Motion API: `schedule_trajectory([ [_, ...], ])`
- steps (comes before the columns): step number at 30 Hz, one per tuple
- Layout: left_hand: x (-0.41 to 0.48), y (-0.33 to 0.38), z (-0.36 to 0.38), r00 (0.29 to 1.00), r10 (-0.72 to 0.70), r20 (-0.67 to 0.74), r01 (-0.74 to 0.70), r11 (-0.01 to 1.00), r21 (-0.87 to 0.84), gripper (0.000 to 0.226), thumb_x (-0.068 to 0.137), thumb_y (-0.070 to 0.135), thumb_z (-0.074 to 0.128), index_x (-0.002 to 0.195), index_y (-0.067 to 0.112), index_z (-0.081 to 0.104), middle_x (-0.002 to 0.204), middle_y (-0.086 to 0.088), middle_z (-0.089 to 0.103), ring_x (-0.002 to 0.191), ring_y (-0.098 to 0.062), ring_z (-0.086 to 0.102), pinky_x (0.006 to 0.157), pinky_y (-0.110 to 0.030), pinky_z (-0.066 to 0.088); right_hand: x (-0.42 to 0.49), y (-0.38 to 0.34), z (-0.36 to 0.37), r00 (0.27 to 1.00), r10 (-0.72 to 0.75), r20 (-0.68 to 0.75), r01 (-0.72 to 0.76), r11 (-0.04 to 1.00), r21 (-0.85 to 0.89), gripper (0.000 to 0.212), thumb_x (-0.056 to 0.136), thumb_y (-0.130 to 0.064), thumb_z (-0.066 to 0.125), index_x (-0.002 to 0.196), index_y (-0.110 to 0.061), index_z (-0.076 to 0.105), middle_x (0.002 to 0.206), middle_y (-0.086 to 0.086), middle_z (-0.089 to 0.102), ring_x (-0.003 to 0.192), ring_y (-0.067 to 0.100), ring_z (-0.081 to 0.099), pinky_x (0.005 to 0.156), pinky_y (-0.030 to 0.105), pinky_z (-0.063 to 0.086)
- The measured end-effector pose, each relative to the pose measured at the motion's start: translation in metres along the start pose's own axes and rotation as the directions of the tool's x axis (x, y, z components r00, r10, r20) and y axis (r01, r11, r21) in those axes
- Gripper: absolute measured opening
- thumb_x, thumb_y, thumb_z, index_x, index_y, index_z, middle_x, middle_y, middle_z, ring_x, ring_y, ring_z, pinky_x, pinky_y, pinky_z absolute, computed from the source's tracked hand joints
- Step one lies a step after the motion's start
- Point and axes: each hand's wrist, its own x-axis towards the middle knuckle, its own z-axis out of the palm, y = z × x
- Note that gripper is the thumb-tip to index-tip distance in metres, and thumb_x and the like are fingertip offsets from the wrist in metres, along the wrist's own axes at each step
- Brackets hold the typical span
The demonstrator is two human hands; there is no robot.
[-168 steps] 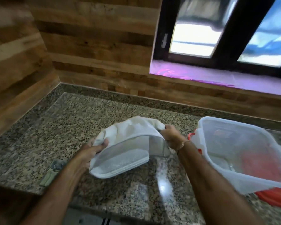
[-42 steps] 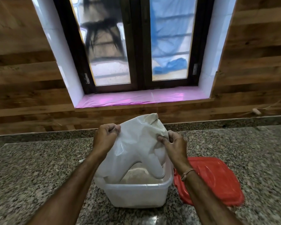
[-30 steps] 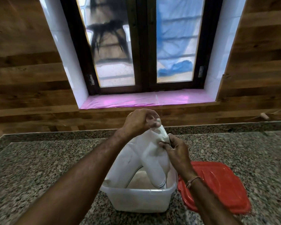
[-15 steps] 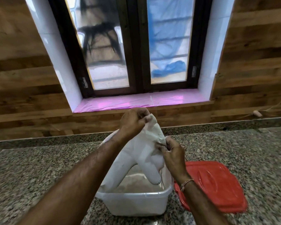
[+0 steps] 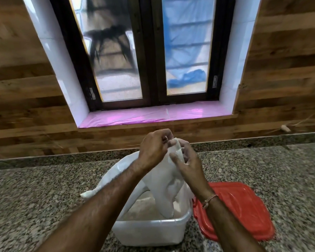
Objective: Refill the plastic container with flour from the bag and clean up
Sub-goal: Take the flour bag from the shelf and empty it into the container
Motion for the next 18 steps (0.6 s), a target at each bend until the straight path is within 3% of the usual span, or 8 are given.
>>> schedule_trajectory([
  [2,-0.001,-0.004,-0.004,0.999,-0.028,0.016,0.029,0.997,-0.074,0.015,0.091,0.039,0.072,0.084,0.026,0.068,0.078,0.009,0.07,0.073,-0.004,0.065,0.065,-0.033,0.058,0.007,0.002,0.001,0.996,0.016,-0.084,-0.019,0.999,-0.039,0.022,0.09,-0.03,0.072,0.112,-0.03,0.069,0.093,0.003,0.073,0.083,0.026,0.069,0.074,0.057,0.057],
  [4,-0.005,-0.014,-0.014,0.997,-0.07,0.027,0.072,0.995,-0.067,0.023,0.093,0.048,0.066,0.086,0.026,0.069,0.078,0.01,0.07,0.073,-0.002,0.064,0.064,-0.029,0.054,0.011,0.002,0.001,0.989,0.065,-0.136,-0.064,0.998,0.018,0.012,0.088,-0.021,0.074,0.1,-0.023,0.072,0.085,0.015,0.069,0.074,0.023,0.062,0.07,0.054,0.055],
  [6,-0.014,-0.028,-0.026,0.993,-0.109,0.049,0.111,0.993,-0.033,0.032,0.095,0.057,0.059,0.086,0.028,0.07,0.078,0.011,0.07,0.074,-0.002,0.064,0.062,-0.028,0.052,0.012,0.002,0.002,0.979,0.143,-0.144,-0.115,0.975,0.192,0.009,0.089,-0.009,0.074,0.098,-0.012,0.072,0.086,0.018,0.071,0.076,0.019,0.061,0.069,0.045,0.055],
  [9,-0.029,-0.043,-0.037,0.989,-0.141,0.049,0.144,0.986,-0.08,0.029,0.094,0.05,0.063,0.077,0.028,0.071,0.073,0.012,0.07,0.068,-0.003,0.063,0.059,-0.029,0.05,0.01,0.003,0.006,0.949,0.278,-0.15,-0.202,0.898,0.39,0.013,0.089,-0.008,0.076,0.096,-0.001,0.068,0.082,0.01,0.073,0.076,0.019,0.065,0.069,0.035,0.055],
  [13,-0.037,-0.048,-0.035,0.978,-0.208,-0.019,0.206,0.976,-0.066,0.026,0.086,0.046,0.065,0.071,0.025,0.067,0.066,0.008,0.068,0.065,-0.012,0.063,0.062,-0.041,0.055,0.01,0.008,0.011,0.954,0.215,-0.21,-0.159,0.954,0.254,0.024,0.087,-0.02,0.08,0.078,-0.006,0.062,0.074,0.004,0.065,0.069,0.015,0.057,0.062,0.03,0.051],
  [14,-0.037,-0.048,-0.034,0.971,-0.238,-0.034,0.234,0.969,-0.079,0.027,0.085,0.047,0.064,0.071,0.024,0.068,0.066,0.007,0.068,0.066,-0.014,0.065,0.062,-0.042,0.056,0.011,0.009,0.009,0.961,0.203,-0.189,-0.154,0.957,0.245,0.027,0.086,-0.02,0.08,0.075,-0.007,0.06,0.072,0.003,0.063,0.069,0.014,0.055,0.063,0.029,0.05],
  [16,-0.037,-0.051,-0.035,0.954,-0.298,-0.041,0.289,0.947,-0.139,0.027,0.084,0.047,0.064,0.07,0.025,0.069,0.065,0.008,0.068,0.065,-0.016,0.064,0.064,-0.039,0.055,0.013,0.003,0.005,0.963,0.25,-0.096,-0.192,0.894,0.405,0.029,0.079,-0.023,0.082,0.069,-0.011,0.058,0.068,0.001,0.059,0.066,0.013,0.052,0.062,0.027,0.048],
  [18,-0.035,-0.05,-0.036,0.941,-0.338,-0.027,0.327,0.925,-0.193,0.025,0.086,0.046,0.066,0.07,0.027,0.069,0.064,0.01,0.068,0.065,-0.016,0.064,0.065,-0.039,0.054,0.014,0.002,0.002,0.941,0.334,0.05,-0.291,0.727,0.622,0.03,0.073,-0.028,0.08,0.068,-0.013,0.055,0.066,0.001,0.059,0.062,0.013,0.053,0.058,0.025,0.051],
])
